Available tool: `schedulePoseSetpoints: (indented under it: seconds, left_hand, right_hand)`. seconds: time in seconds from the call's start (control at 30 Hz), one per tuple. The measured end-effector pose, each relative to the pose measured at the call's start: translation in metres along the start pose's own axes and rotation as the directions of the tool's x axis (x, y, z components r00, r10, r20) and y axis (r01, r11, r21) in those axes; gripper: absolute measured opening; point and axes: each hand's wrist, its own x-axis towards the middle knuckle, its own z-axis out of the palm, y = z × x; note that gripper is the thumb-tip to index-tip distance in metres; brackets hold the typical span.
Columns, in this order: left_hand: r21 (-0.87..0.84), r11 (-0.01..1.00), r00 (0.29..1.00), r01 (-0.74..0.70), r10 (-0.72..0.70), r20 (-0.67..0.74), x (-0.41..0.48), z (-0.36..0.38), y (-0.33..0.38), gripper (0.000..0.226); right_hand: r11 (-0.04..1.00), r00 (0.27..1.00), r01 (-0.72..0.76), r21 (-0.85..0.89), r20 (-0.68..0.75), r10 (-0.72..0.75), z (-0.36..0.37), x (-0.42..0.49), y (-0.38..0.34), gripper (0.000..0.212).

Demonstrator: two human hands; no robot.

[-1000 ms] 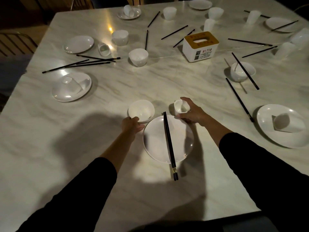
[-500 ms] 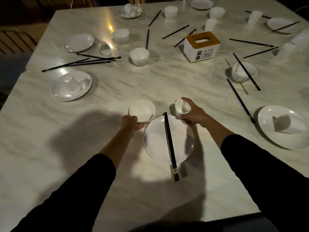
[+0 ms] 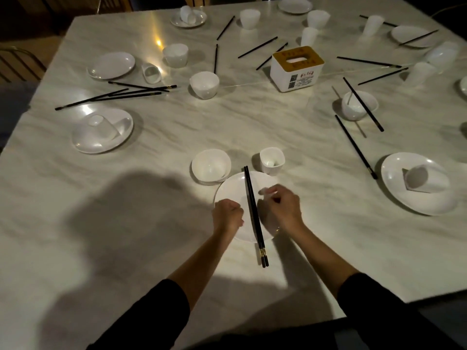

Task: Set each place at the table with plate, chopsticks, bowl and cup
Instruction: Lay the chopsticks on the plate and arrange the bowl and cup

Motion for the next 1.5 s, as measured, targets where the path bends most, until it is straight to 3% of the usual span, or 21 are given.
schedulePoseSetpoints:
  seconds: [0.1, 0.23, 0.53, 1.5]
  left_hand:
    - [0.001, 0.999, 0.999, 0.033, -0.033, 0.031, -0.008, 0.014, -0.005, 0.010]
    - [0.003, 1.000, 0.995, 0.030, -0.030, 0.100, -0.015, 0.020, -0.007, 0.014]
    - [-0.109, 0.989, 0.990, 0.101, -0.090, 0.105, -0.025, 0.021, 0.002, 0.018]
    - [-0.099, 0.992, 0.993, 0.082, -0.072, 0.097, -0.027, 0.022, 0.003, 0.017]
  right_hand:
    - [0.999, 0.984, -0.052, -0.014, 0.171, 0.054, 0.007, -0.015, 0.012, 0.023]
    - [0.998, 0.972, -0.065, -0.026, 0.225, 0.069, 0.010, -0.021, 0.015, 0.028]
    - [0.997, 0.968, -0.074, -0.010, 0.238, 0.074, 0.008, -0.022, 0.015, 0.035]
    - [0.998, 0.969, -0.068, -0.004, 0.238, 0.068, 0.001, -0.027, 0.009, 0.038]
